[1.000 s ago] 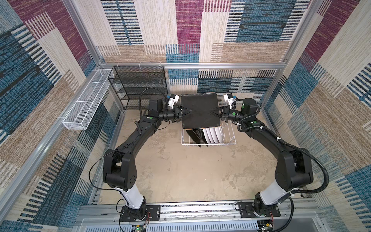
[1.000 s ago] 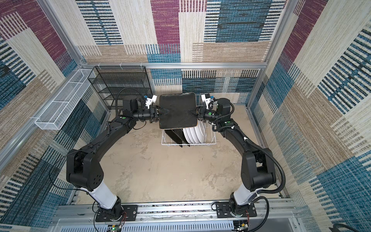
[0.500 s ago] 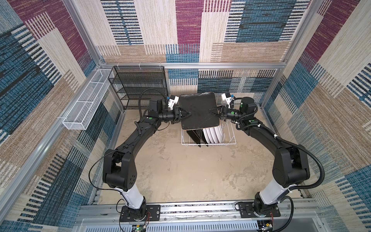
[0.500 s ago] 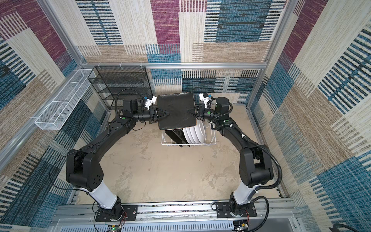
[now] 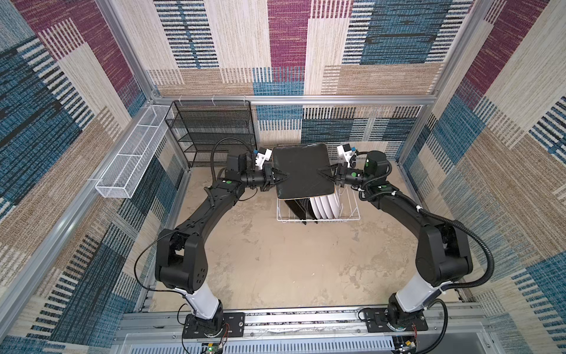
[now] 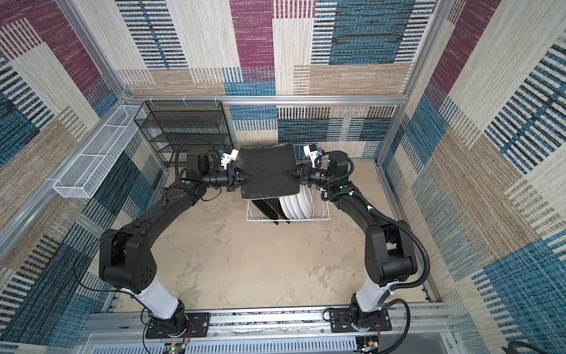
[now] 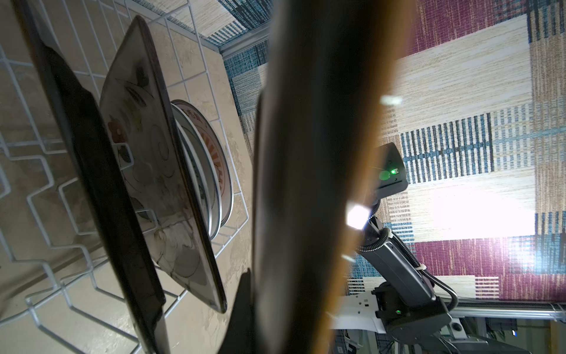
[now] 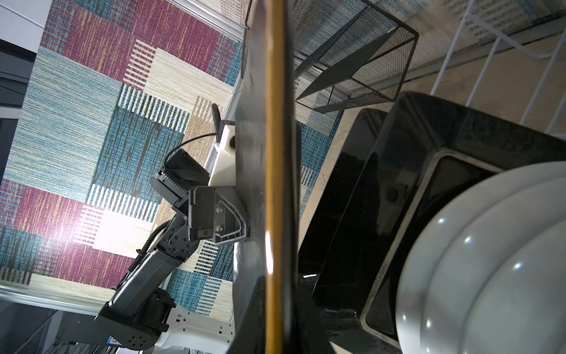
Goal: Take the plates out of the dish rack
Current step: 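Release the black plate from the right gripper while the left gripper pulls it away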
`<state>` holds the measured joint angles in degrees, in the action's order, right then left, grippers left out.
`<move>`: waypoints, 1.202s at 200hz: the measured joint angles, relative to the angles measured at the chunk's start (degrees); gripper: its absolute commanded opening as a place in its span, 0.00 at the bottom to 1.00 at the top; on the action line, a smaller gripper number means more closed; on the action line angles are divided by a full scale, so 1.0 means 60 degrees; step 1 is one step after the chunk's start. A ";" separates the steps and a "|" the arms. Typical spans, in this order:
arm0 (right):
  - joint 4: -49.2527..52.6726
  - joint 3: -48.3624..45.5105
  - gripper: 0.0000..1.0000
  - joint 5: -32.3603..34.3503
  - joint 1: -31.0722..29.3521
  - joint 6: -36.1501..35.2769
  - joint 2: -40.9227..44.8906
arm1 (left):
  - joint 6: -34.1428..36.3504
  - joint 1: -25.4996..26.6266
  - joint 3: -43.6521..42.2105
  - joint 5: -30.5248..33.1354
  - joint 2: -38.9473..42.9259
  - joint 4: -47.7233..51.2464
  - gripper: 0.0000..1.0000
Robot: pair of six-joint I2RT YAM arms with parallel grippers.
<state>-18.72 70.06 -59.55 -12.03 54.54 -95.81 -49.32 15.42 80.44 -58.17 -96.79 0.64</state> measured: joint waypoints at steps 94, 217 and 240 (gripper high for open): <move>0.0204 0.0142 0.44 0.0357 -0.0146 -0.0397 0.0404 | -0.0062 0.0015 -0.0073 0.0127 0.0441 0.0004 0.00; 0.3475 0.0965 0.99 0.3089 -0.0051 -0.3231 0.1606 | 0.0878 -0.0608 -0.0025 0.0852 0.1741 0.2095 0.00; 0.4207 0.1009 0.99 0.3697 -0.0044 -0.4262 0.1978 | 0.1552 -0.0903 0.0306 0.1169 0.2058 0.3107 0.00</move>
<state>6.52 76.12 -37.36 -12.29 28.97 -83.94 -40.01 10.00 82.28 -51.16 -84.44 19.29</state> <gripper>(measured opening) 0.991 0.146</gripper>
